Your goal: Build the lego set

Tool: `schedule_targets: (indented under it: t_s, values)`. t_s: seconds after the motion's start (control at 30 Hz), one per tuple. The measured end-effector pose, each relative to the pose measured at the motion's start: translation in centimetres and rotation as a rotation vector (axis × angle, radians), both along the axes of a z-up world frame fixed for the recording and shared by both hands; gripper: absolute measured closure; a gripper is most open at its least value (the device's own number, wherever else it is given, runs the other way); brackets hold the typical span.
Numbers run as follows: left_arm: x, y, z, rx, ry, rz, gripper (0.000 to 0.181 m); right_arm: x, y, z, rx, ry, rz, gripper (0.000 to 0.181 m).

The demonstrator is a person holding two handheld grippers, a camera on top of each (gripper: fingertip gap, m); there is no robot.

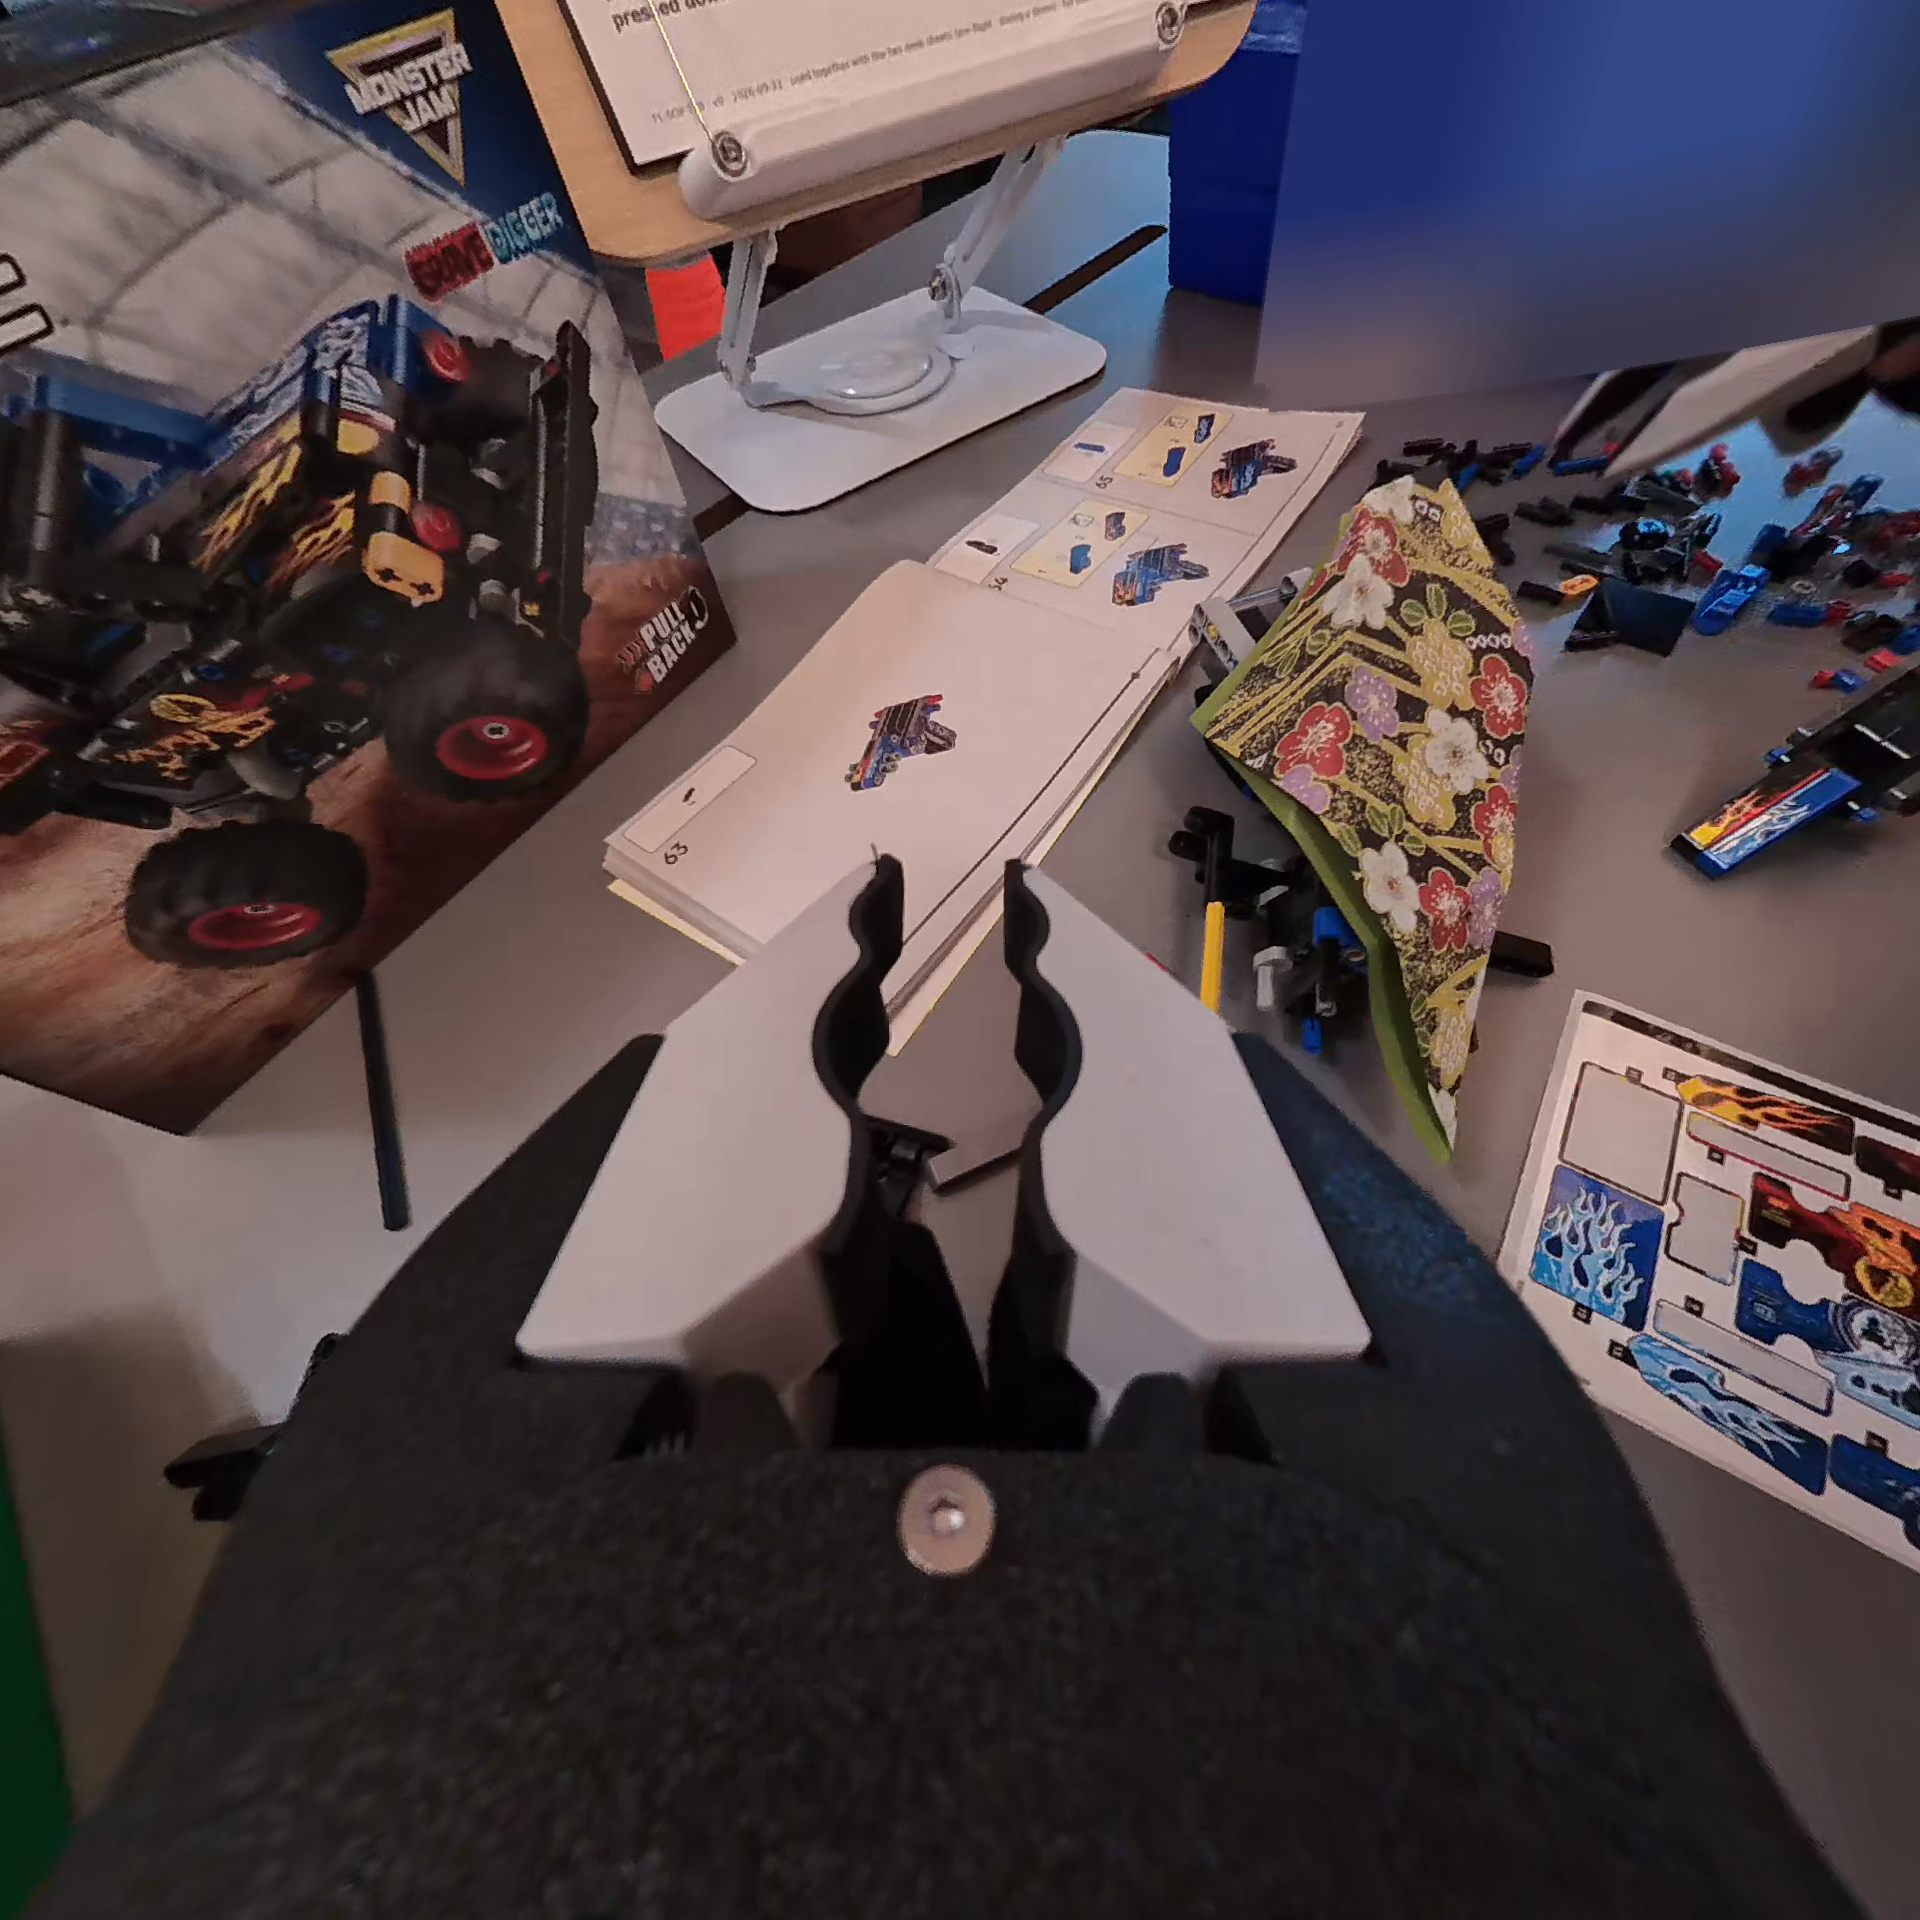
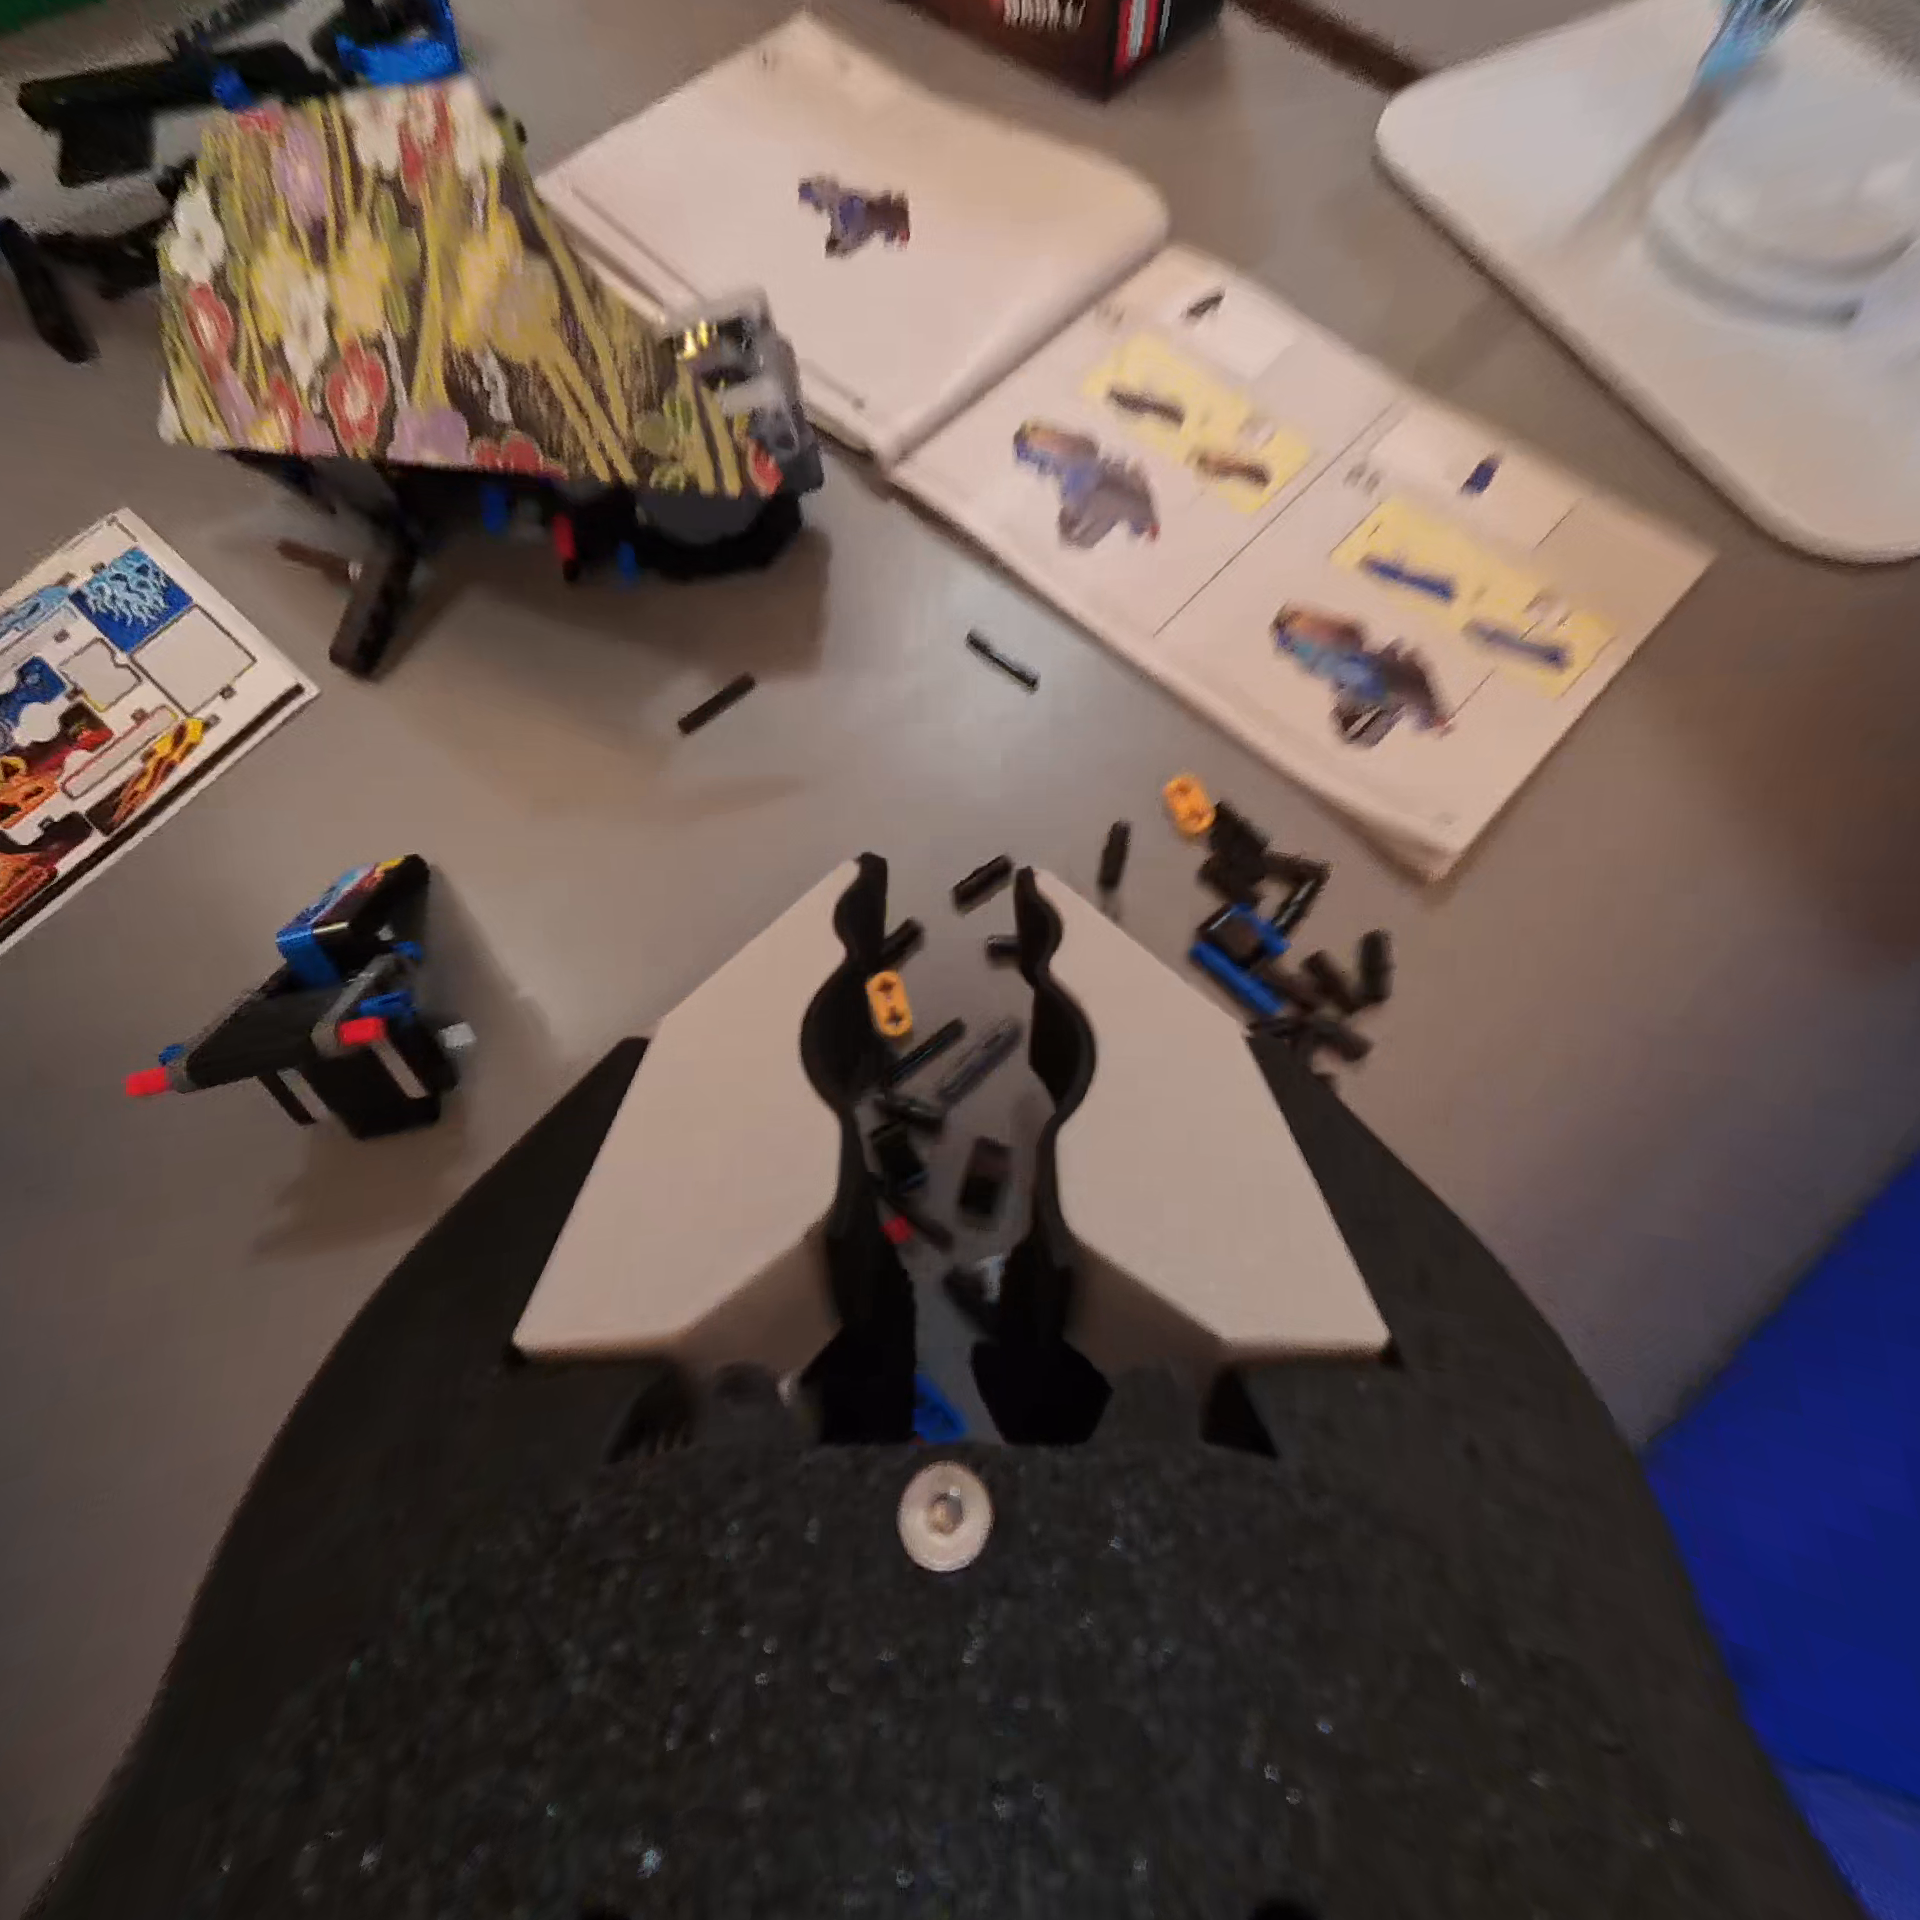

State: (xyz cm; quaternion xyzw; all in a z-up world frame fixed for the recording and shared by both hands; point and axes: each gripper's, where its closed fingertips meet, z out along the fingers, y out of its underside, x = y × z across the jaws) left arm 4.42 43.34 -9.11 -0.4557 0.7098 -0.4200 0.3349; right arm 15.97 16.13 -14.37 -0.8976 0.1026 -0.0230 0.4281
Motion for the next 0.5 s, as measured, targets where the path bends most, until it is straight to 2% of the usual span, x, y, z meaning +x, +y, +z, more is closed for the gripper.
schedule_targets:
  t_s: [0.1, 0.2, 0.33, 0.4, 0.5]
  values:
    - [0.0, -0.3, -0.1, -0.019, 0.011, -0.008, 0.164, -1.6, 0.3, -2.7, -0.069, 0.083, 0.002, 0.159]
    - [0.0, -0.6, -0.3, -0.033, 0.020, -0.017, 0.164, -2.4, 0.5, -3.2, -0.085, 0.130, 0.012, 0.158]
    - [-0.1, -0.9, 0.1, -0.055, 0.013, -0.024, 0.164, -1.6, 0.1, -4.3, -0.193, 0.002, 0.002, 0.164]
    - [-0.2, -1.1, 0.3, -0.067, 0.006, -0.028, 0.164, -1.7, 0.3, -4.4, -0.205, -0.054, 0.018, 0.177]
    - [-0.2, -1.2, 0.6, -0.068, -0.003, -0.030, 0.165, -2.1, 0.6, -3.9, -0.206, -0.109, 0.039, 0.179]
